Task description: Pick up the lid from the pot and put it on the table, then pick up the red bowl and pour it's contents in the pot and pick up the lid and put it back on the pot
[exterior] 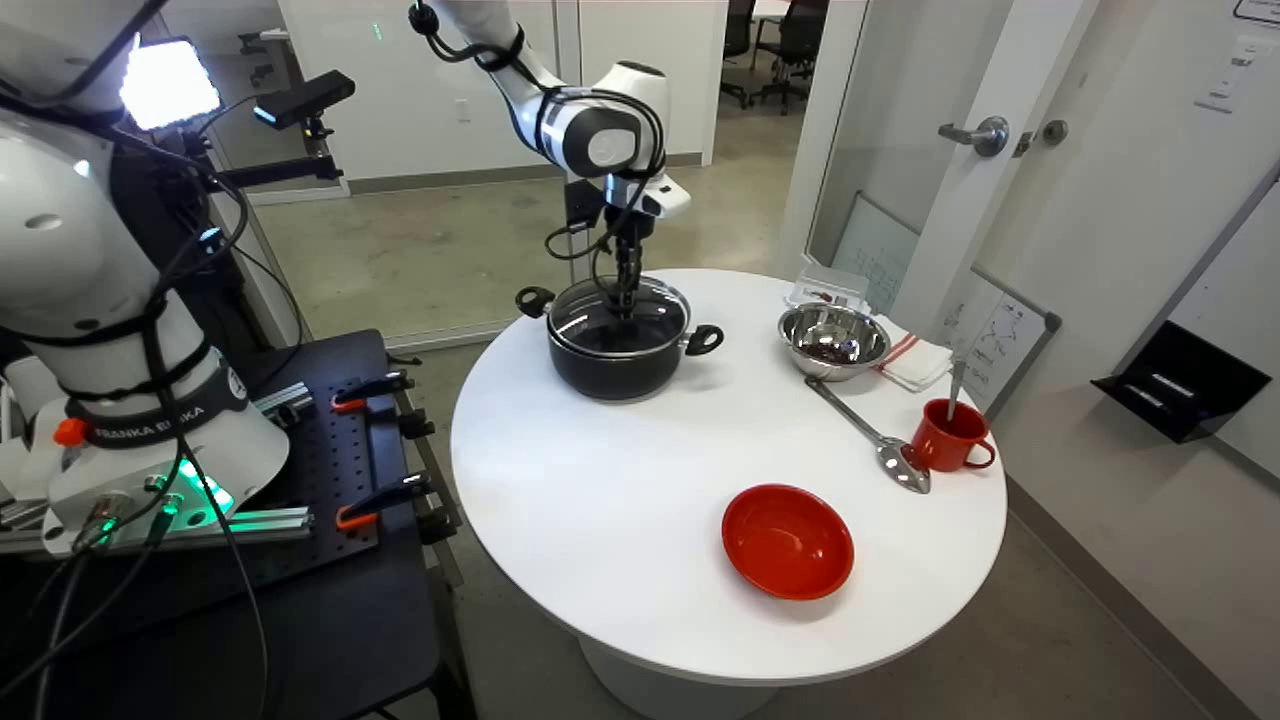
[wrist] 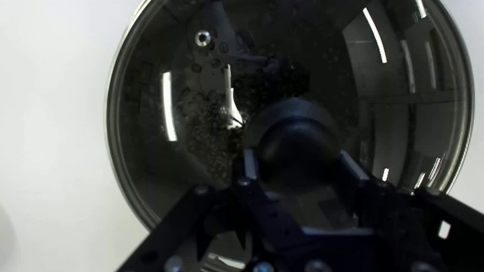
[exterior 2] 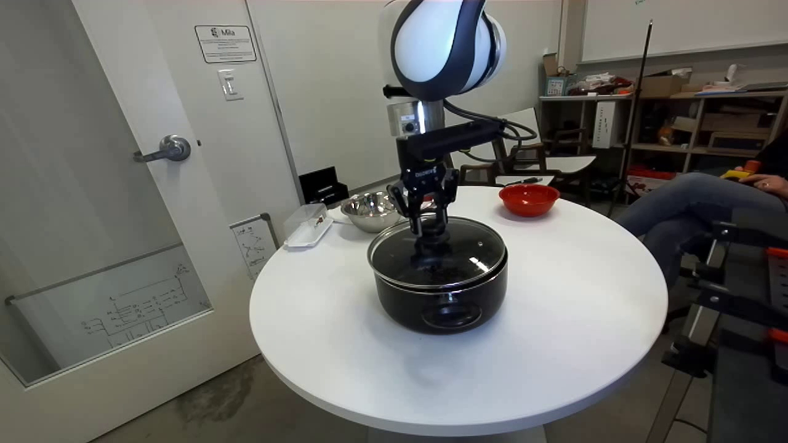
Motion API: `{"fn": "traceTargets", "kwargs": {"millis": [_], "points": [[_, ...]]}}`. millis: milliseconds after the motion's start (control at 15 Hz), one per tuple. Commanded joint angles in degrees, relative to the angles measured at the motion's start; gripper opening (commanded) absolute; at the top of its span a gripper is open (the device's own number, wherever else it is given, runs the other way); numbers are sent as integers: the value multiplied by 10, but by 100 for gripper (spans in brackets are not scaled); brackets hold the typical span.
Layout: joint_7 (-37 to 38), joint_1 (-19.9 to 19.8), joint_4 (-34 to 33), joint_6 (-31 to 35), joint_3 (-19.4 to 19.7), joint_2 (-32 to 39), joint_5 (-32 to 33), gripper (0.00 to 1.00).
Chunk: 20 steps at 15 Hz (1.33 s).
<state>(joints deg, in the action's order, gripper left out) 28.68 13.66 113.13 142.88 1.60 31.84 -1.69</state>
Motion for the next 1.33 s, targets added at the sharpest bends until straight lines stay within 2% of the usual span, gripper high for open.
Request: {"fn": "traceTargets", "kwargs": {"millis": [0, 1267], "points": [[-6, 3, -3, -9, -4, -6, 1, 25], [13, 13, 17, -9, 12, -21, 13, 25]]}}
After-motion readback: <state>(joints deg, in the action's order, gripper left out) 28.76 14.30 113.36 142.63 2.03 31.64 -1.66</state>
